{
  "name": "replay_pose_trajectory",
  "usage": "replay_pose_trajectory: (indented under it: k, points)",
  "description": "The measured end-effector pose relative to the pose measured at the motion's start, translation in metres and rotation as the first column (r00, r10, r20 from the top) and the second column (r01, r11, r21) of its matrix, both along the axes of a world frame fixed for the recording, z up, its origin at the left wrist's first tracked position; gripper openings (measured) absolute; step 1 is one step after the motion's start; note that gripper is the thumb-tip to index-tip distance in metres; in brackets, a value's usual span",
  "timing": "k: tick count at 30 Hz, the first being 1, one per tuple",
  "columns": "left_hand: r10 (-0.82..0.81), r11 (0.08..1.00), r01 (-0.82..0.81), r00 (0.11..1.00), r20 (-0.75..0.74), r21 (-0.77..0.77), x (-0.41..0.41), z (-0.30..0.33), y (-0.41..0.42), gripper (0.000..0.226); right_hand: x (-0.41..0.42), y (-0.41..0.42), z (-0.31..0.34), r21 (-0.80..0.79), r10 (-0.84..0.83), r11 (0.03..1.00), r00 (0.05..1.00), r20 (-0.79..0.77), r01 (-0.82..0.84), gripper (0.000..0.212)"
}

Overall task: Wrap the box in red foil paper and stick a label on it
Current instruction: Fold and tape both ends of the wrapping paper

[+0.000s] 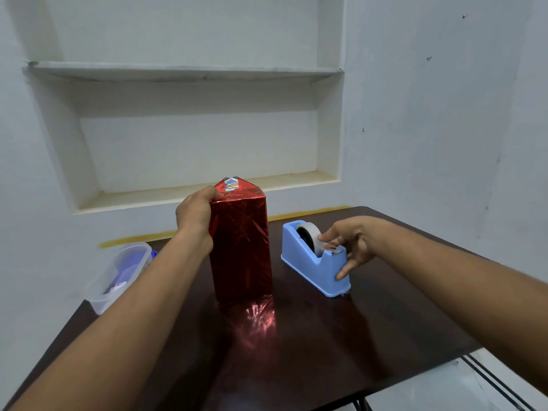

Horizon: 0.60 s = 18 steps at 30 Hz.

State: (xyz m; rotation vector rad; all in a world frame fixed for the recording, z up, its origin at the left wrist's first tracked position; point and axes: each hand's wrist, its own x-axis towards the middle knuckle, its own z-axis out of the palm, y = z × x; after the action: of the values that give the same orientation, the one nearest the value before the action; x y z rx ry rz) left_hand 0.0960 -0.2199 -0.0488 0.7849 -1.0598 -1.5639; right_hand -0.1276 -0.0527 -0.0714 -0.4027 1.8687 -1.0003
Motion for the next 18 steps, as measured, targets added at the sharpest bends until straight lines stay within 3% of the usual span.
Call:
replay_pose_trajectory:
  k: [4, 9, 18]
  points:
    - [0.004, 1.0, -0.004, 1.0, 0.003, -0.004, 0.001, -0.002, -0.001, 0.025, 0.003, 0.003, 0.003, -0.062, -0.024, 0.998, 0.997, 0.069, 0.029, 0.023]
    - [0.008, 1.0, -0.008, 1.0, 0.009, -0.008, 0.0, -0.002, -0.002, 0.026, 0.01, 0.013, 0.005, -0.253, -0.067, 0.96, 0.978, 0.198, 0.117, 0.014]
    - [0.022, 1.0, -0.022, 1.0, 0.019, -0.02, 0.0, -0.004, -0.004, 0.022, 0.028, 0.027, -0.014, -0.446, -0.171, 0.866, 0.971, 0.166, 0.228, 0.015]
